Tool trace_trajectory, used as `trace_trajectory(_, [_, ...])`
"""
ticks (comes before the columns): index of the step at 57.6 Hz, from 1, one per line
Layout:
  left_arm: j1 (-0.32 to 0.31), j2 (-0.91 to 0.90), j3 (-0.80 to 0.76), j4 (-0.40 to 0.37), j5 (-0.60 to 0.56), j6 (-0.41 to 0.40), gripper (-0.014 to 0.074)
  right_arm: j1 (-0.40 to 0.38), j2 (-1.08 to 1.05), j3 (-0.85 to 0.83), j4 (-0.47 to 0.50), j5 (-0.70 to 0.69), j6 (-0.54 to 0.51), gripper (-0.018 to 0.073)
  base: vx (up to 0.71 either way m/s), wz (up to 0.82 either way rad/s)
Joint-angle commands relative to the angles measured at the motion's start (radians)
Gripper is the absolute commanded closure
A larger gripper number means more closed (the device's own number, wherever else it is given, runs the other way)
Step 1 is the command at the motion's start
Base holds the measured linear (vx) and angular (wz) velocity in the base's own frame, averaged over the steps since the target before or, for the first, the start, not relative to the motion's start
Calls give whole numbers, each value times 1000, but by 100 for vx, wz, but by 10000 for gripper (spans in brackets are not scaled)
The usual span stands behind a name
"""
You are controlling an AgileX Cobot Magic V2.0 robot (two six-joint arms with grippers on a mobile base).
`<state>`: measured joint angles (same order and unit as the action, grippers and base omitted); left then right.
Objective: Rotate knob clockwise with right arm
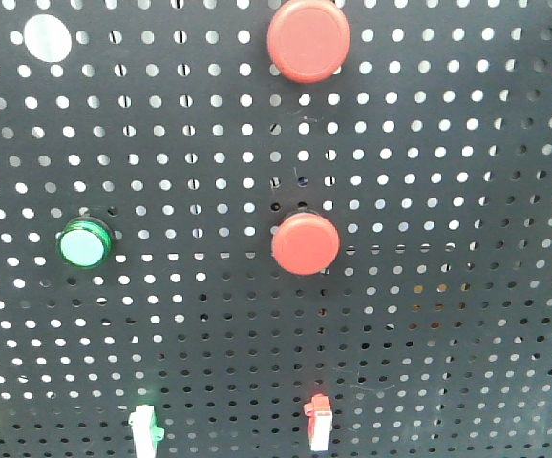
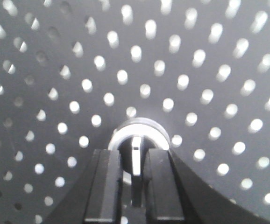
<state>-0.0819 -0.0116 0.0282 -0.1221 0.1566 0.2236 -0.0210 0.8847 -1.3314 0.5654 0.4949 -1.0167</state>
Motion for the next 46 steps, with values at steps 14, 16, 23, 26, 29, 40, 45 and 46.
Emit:
trace_trajectory(14, [-8, -17, 33, -5, -85, -2, 603, -2, 2, -26, 21, -81, 48, 507, 0, 0])
trace_trajectory(16, [-8, -17, 33, -5, -85, -2, 603, -2, -1, -26, 21, -81, 67, 547, 0, 0])
trace_trajectory(23, [-8, -17, 33, -5, -85, -2, 603, -2, -8, -26, 21, -70, 216, 572, 0, 0])
trace_trajectory(26, [-8, -17, 33, -5, -85, -2, 603, -2, -8, -26, 22, -60, 303, 568, 0, 0])
trace_trajectory(29, [-8, -17, 33, -5, -85, -2, 603, -2, -8, -26, 22, -53, 409, 567, 0, 0])
trace_trajectory(40, [-8, -17, 33, -5, -85, -2, 603, -2, -8, -26, 49, -51, 812, 567, 0, 0])
trace_trajectory(45, [-8, -17, 33, -5, -85, -2, 603, -2, -8, -26, 74, -51, 912, 567, 0, 0])
trace_trajectory(46, [-8, -17, 33, -5, -85, -2, 603, -2, -8, -26, 81, -51, 930, 567, 0, 0])
